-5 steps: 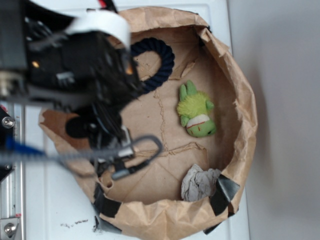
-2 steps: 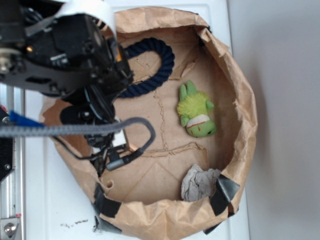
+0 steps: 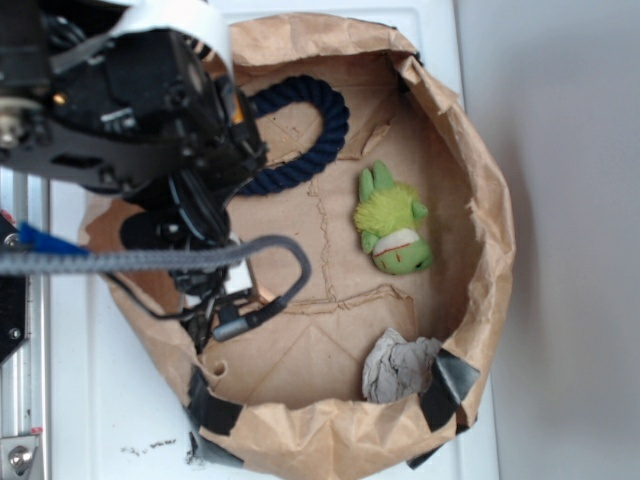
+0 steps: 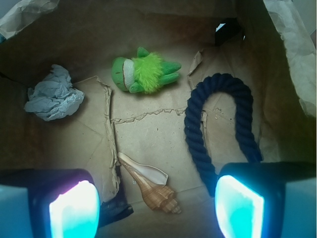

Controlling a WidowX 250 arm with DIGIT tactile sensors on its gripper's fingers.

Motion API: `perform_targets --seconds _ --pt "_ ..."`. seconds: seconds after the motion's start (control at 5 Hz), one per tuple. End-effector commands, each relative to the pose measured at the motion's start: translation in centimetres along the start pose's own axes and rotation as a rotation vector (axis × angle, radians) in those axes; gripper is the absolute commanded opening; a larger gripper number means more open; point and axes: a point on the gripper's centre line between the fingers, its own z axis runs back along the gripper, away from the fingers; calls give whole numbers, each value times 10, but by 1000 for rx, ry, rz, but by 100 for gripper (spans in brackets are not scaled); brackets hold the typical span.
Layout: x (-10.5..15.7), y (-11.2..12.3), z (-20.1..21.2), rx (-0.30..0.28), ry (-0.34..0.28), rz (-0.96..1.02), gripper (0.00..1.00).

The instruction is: Grab the blue rope.

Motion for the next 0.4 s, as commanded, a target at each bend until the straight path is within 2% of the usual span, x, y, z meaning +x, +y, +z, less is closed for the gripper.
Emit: perform_targets --seconds 0.0,0.2 --pt "15 10 -71 106 46 -48 100" --pt "17 18 -85 51 118 -55 100"
